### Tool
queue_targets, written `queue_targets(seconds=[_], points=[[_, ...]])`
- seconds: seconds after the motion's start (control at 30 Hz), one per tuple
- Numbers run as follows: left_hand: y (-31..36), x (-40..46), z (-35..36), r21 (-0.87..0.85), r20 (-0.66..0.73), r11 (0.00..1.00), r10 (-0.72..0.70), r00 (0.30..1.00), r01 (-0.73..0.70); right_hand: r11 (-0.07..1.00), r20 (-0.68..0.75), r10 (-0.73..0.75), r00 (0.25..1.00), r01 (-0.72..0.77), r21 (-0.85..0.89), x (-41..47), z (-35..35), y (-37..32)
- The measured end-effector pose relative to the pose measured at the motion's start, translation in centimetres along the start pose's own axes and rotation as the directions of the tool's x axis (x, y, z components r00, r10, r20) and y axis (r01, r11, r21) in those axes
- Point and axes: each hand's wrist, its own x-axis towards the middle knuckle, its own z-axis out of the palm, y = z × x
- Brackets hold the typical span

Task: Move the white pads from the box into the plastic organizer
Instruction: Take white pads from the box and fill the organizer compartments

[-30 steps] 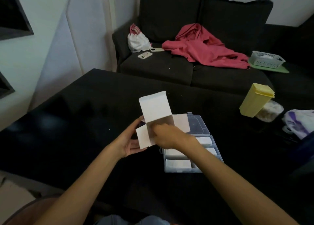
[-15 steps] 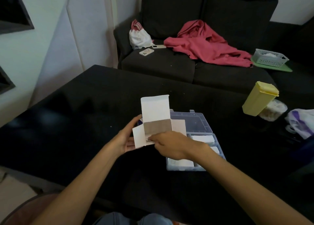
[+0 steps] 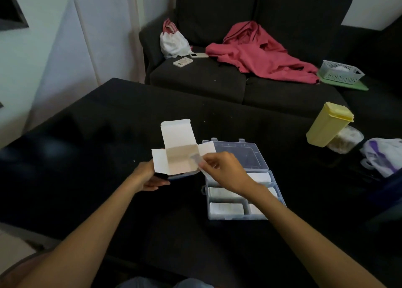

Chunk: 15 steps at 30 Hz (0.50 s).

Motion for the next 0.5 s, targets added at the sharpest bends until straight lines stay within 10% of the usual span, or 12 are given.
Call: queue_targets(seconds=[0.2,0.5], points=[[0.2,1.4,-1.4,0.241,-0.113,0.966,0.126,0.985,-0.096,0.995,0.018,0.034,0.999,-0.036,0.093,2.9,0.5,-1.2],[0.2,-1.1,-2.6,-0.124,-0.322,0.912,0.336,0.885,-0.391,0.907,0.206,0.209,0.956,-0.268,0.325,5.4,-0.4,-2.9]])
